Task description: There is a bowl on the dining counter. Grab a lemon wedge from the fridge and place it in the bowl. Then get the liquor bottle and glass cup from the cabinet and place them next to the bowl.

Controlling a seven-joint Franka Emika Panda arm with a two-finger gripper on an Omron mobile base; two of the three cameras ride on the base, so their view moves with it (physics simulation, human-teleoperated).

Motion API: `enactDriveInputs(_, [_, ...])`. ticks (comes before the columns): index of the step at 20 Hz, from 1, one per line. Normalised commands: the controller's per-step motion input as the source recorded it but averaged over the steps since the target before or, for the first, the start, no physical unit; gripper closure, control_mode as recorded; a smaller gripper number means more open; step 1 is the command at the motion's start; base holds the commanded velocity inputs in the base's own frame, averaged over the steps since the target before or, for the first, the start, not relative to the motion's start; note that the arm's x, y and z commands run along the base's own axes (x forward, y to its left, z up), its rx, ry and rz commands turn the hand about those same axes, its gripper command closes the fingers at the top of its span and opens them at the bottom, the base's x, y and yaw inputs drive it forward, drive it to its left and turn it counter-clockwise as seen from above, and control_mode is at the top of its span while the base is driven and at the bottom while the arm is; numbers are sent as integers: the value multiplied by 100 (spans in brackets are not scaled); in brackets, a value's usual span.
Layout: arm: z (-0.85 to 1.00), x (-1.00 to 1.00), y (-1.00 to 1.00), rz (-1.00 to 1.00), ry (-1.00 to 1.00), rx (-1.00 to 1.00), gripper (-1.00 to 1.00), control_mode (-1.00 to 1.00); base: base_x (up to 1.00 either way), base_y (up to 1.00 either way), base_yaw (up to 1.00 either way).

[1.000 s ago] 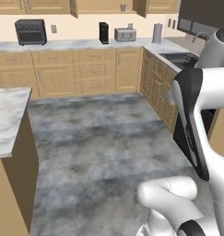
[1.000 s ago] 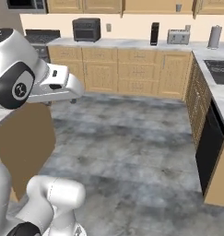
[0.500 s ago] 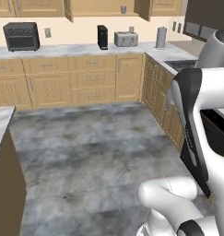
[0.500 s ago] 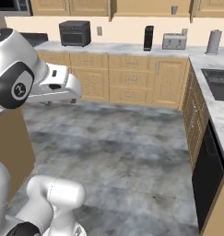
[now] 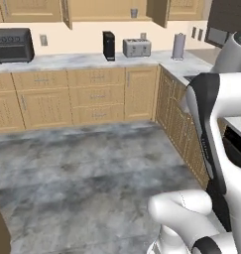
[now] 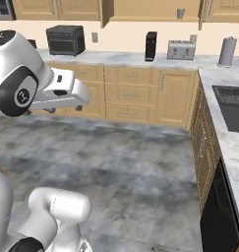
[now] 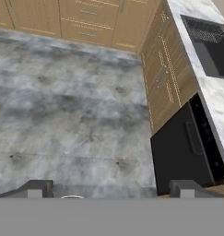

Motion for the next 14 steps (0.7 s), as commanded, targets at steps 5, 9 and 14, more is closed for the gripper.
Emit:
enactDriveInputs(5, [0, 0, 0, 0, 0, 0, -100, 100, 100, -3, 0])
enactDriveInputs(9, [0, 0, 0, 0, 0, 0, -100, 100, 100, -22, 0])
enactDriveInputs(14, [0, 0, 0, 0, 0, 0, -100, 100, 100, -6, 0])
